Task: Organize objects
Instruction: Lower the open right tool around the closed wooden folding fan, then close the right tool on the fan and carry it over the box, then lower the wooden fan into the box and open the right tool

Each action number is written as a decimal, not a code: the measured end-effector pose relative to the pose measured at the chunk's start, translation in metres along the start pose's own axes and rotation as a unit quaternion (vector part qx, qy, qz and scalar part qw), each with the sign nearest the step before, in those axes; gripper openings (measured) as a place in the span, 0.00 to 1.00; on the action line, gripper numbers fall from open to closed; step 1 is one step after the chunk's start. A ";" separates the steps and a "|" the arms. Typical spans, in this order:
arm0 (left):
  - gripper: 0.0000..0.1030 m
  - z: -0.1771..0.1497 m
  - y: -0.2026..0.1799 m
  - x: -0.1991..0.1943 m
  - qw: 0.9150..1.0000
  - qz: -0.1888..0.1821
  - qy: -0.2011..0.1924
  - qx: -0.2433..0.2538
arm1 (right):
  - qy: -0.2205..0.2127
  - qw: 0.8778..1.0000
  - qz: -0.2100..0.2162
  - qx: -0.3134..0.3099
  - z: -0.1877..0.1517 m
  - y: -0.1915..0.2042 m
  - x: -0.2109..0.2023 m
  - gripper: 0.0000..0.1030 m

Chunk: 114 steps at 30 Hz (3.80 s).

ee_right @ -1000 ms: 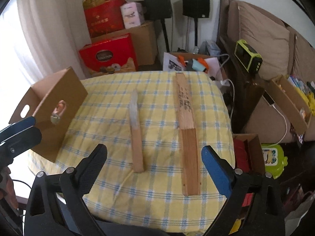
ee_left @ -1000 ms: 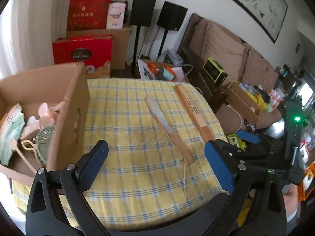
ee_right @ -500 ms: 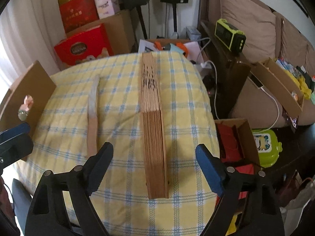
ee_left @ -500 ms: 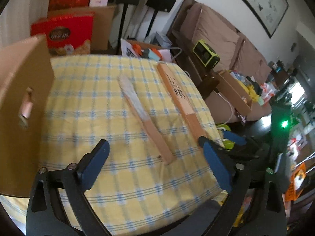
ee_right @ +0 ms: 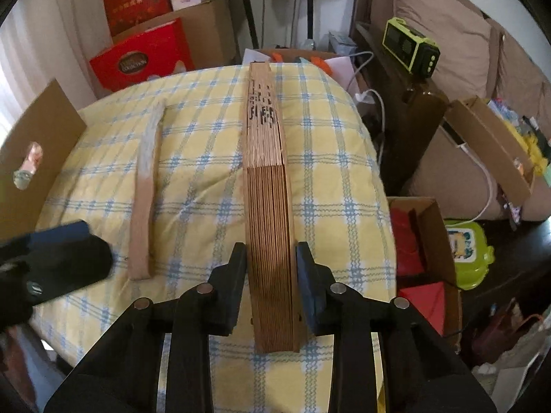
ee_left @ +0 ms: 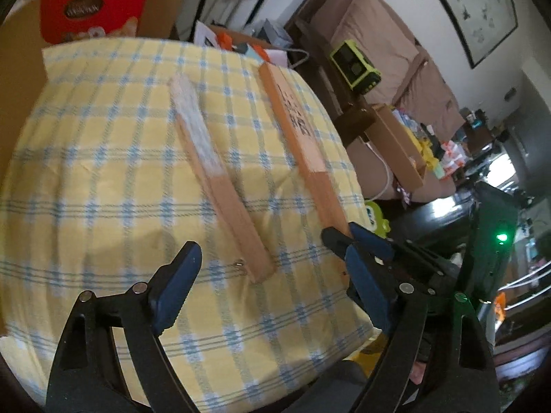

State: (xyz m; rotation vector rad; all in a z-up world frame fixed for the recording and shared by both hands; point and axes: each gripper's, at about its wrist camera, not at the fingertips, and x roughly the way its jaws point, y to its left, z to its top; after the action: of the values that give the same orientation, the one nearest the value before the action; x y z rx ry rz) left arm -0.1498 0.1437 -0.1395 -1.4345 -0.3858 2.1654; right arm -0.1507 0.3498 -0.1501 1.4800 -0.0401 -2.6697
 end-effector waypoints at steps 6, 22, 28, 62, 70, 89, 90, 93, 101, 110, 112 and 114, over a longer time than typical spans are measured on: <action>0.81 -0.005 -0.006 0.013 0.999 -0.033 0.018 -0.013 | 0.012 0.993 0.095 0.070 -0.007 -0.015 -0.012 0.27; 0.31 -0.005 -0.006 0.041 0.985 -0.137 0.055 -0.090 | 0.017 0.987 0.143 0.071 -0.037 -0.004 -0.052 0.27; 0.15 -0.006 -0.018 0.030 0.989 -0.129 0.041 -0.065 | 0.003 0.990 0.132 0.038 -0.039 0.017 -0.070 0.28; 0.15 0.031 0.184 -0.234 0.968 -0.027 -0.197 -0.156 | -0.021 0.933 0.276 -0.229 0.072 0.309 -0.116 0.29; 0.15 0.025 0.241 -0.228 0.967 0.014 -0.173 -0.184 | 0.013 0.926 0.286 -0.248 0.072 0.360 -0.070 0.29; 0.36 0.018 0.273 -0.216 0.961 0.060 -0.169 -0.209 | 0.068 0.930 0.247 -0.262 0.057 0.376 -0.009 0.24; 0.37 0.017 0.272 -0.218 0.961 0.061 -0.171 -0.209 | 0.068 0.930 0.246 -0.264 0.058 0.376 -0.010 0.24; 0.37 0.017 0.269 -0.222 0.962 0.066 -0.172 -0.201 | 0.065 0.930 0.243 -0.269 0.057 0.376 -0.014 0.27; 0.51 0.018 0.243 -0.239 0.965 0.097 -0.181 -0.162 | 0.032 0.932 0.249 -0.260 0.063 0.361 -0.049 0.32; 0.63 0.015 0.209 -0.246 0.969 0.114 -0.179 -0.129 | -0.002 0.943 0.221 -0.249 0.067 0.322 -0.085 0.53; 0.63 0.014 0.199 -0.244 0.971 0.117 -0.175 -0.118 | -0.007 0.947 0.213 -0.242 0.068 0.311 -0.088 0.57; 0.63 0.013 0.187 -0.241 0.972 0.122 -0.170 -0.104 | -0.012 0.951 0.201 -0.234 0.070 0.299 -0.091 0.61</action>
State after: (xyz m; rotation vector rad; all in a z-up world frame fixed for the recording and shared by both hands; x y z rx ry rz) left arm -0.1344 -0.1452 -0.0420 -1.2699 -0.6009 2.6501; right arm -0.1426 0.0590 -0.0167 1.1427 0.2458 -2.1728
